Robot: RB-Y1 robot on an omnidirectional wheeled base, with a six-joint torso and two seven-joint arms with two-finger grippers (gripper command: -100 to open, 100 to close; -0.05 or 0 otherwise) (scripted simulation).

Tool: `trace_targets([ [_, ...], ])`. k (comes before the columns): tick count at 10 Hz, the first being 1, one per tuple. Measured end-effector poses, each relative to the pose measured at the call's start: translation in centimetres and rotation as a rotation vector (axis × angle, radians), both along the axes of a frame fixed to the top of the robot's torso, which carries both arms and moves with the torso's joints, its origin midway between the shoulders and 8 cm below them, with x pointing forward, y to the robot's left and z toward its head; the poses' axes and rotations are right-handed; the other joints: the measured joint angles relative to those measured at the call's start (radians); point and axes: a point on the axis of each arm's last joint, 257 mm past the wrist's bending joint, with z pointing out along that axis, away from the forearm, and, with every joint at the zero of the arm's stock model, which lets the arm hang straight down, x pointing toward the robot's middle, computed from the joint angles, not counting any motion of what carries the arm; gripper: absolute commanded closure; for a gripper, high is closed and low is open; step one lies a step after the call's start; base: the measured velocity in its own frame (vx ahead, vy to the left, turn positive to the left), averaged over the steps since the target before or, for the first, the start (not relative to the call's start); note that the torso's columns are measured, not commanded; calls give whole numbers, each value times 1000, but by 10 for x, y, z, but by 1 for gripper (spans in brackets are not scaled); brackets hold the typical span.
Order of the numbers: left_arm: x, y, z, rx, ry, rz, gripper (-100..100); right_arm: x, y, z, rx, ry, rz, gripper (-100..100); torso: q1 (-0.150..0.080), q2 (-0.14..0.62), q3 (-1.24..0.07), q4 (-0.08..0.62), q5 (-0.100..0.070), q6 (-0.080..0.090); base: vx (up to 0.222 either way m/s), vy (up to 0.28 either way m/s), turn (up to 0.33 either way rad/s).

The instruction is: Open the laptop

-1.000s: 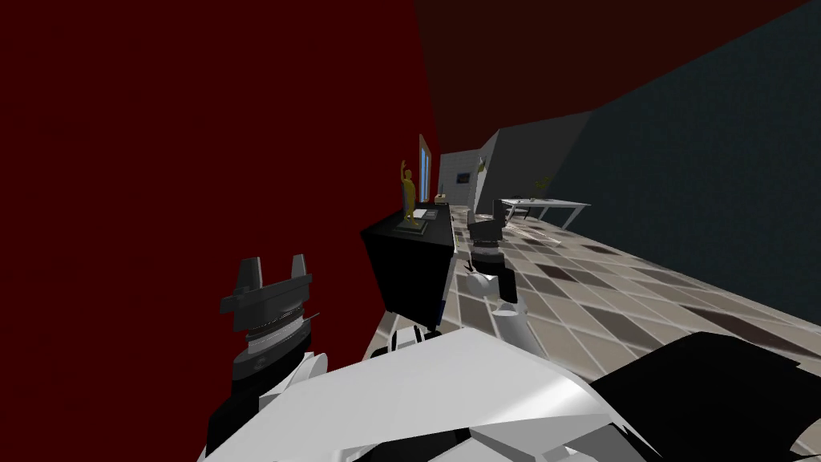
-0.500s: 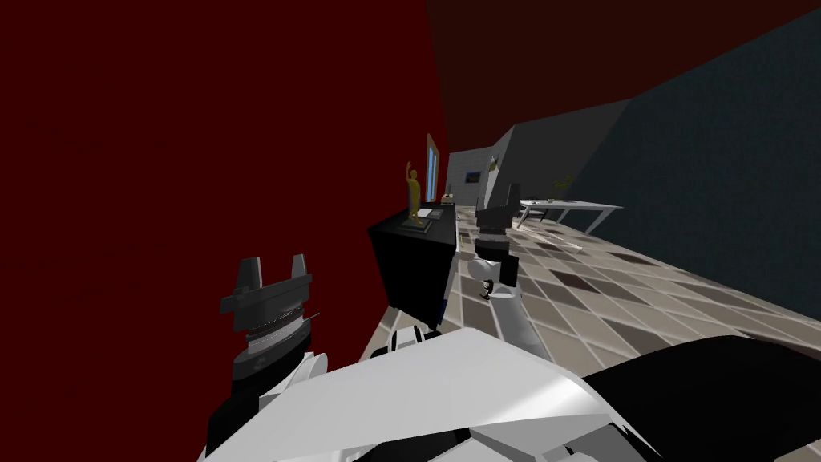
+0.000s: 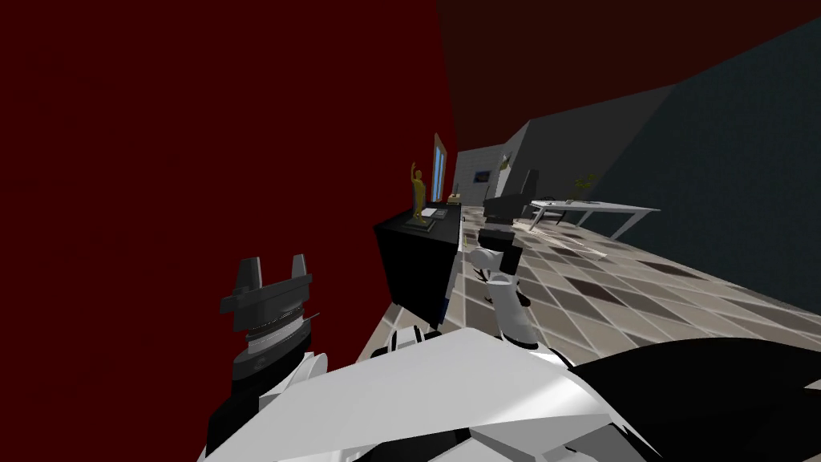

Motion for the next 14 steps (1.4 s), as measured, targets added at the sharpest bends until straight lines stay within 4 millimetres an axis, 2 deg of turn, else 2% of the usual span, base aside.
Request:
trace_targets([
  [7, 0, 0, 0, 0, 0, 0, 0, -15, -39, 44, 97, -145, 3, -100, -1, 0, 0, 0, 0, 1, -35, -10, 120],
  [12, 0, 0, 0, 0, 0, 0, 0, -31, -86, 73, 211, -263, 4, -100, 0, 0, 0, 0, 0, 0, -33, -2, 181],
  [14, 0, 0, 0, 0, 0, 0, 0, -36, -95, 82, 244, -304, 23, -100, -1, 0, 0, 0, 0, 1, -14, 7, 99],
])
